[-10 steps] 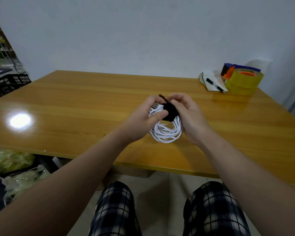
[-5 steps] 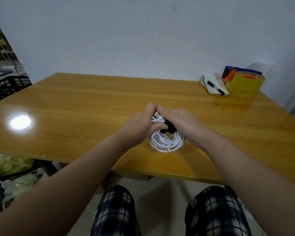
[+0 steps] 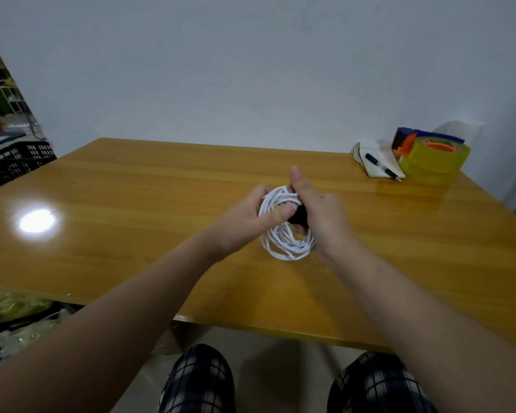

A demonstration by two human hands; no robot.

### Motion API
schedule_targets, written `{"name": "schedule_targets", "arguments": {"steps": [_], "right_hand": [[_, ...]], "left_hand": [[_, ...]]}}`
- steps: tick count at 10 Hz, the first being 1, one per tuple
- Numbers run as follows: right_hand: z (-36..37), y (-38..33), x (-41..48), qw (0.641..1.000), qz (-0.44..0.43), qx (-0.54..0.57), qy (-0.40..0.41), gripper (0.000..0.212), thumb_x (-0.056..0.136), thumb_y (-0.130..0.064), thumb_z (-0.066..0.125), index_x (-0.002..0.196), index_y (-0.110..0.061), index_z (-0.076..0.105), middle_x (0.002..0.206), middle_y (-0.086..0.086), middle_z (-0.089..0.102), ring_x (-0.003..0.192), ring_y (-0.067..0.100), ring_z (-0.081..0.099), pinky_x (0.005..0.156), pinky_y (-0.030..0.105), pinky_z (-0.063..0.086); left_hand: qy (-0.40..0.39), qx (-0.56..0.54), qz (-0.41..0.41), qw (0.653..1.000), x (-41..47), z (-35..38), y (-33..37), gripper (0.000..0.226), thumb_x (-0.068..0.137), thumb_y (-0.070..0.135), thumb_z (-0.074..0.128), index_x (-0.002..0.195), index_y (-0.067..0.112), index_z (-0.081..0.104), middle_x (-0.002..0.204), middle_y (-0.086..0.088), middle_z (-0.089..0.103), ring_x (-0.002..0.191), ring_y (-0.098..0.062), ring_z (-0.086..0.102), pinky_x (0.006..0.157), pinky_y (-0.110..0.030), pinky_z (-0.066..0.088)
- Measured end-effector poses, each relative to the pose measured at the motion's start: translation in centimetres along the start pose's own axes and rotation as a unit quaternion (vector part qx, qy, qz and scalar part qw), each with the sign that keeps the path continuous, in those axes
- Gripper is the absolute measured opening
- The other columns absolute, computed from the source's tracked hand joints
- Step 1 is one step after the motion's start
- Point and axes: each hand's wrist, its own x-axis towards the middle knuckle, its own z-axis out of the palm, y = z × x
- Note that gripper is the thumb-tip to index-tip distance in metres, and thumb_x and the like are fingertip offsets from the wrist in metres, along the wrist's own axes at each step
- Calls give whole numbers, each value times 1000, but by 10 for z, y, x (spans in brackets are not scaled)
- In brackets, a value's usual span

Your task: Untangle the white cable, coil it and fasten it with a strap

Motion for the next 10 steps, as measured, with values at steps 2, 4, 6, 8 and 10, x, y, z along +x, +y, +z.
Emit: {"name": "schedule_targets", "arguments": {"steps": [2,4,6,8,10], "right_hand": [[8,9,37,993,6,11,119,61,67,-69,63,60,-9,54,59,13,48,55,22,44,55,35,37],[9,18,80,990,34,-96,101,66,78,-72,48,55,-10,47,54,7,50,54,21,47,57,33,37],[16,22,125,975,166,-145,-44,59,92,-63,29,86,-14,62,84,9,63,63,22,56,55,27,44],[12,29,167,901,58,-422,-82,44,92,-40,47,63,-8,51,61,11,50,67,30,51,56,34,43],[6,38,164,864,31,-498,-68,35,93,-27,48,92,4,66,91,21,67,88,36,61,72,38,49]], "left_hand": [[151,40,-44,987,18,20,-8,34,80,34,70,101,10,59,88,-8,67,75,-17,63,68,-37,53],[166,61,-101,979,47,-2,-18,23,88,20,55,93,-2,55,72,-8,53,60,-19,46,54,-33,38],[226,25,-187,956,97,-44,-46,22,84,16,62,98,10,47,93,-12,58,79,-24,59,58,-30,46],[151,234,-246,928,134,-67,-68,26,89,36,57,86,12,47,91,-14,56,81,-27,54,67,-38,41],[176,335,-214,901,135,-68,-79,45,92,48,50,102,5,56,100,-12,60,95,-30,56,77,-37,43]]}}
